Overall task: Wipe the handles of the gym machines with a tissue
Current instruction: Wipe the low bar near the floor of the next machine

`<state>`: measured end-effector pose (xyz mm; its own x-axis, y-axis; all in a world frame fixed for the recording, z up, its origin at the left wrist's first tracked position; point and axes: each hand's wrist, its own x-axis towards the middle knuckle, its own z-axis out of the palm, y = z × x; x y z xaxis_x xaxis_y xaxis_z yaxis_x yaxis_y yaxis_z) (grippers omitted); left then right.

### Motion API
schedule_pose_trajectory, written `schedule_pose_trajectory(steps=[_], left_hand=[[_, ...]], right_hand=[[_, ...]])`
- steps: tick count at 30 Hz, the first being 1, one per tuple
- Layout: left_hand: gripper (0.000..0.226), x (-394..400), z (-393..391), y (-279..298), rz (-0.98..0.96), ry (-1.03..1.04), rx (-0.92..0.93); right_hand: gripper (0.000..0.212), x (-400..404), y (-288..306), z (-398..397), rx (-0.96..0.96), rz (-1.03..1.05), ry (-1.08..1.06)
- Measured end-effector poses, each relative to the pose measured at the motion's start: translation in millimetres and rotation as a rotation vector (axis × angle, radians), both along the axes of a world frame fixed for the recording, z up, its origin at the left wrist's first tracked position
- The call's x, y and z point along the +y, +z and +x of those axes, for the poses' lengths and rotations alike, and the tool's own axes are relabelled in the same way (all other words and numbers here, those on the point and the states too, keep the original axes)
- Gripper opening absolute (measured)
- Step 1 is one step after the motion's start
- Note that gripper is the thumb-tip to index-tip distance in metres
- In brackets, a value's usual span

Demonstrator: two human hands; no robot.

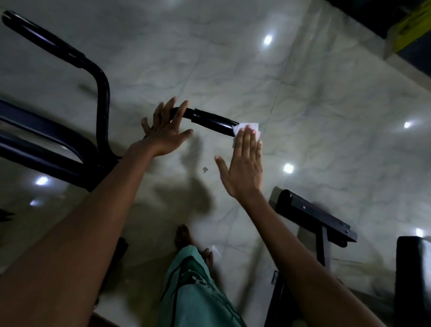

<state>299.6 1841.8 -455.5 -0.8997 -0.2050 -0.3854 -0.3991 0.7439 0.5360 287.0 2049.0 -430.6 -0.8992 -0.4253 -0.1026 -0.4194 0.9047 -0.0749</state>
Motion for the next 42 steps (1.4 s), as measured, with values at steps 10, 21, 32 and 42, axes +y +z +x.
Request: schedule_pose_trajectory(steps=[10, 21, 32, 42], left_hand=[[0.070, -0.6, 0.8, 0.3, 0.026, 0.002, 0.012], [0.079, -2.3, 0.9, 0.9, 0.042, -0.014, 0.017], [0.080, -2.2, 1.0, 2.7, 0.056, -0.016, 0.020], [0.082, -3.0, 1.3, 3.9, 0.067, -0.004, 0.027]], right_hand=[[0.076, -8.0, 2.8, -14.9, 0.023, -0.018, -0.022], [0.070, -9.2, 10.0, -24.5, 0.010, 0.021, 0.036], [0.077, -8.5, 10.6, -37.5, 0.034, 0.027, 0.090], [0.068, -59.0, 11.3, -43.0, -0.021, 0.055, 0.319]])
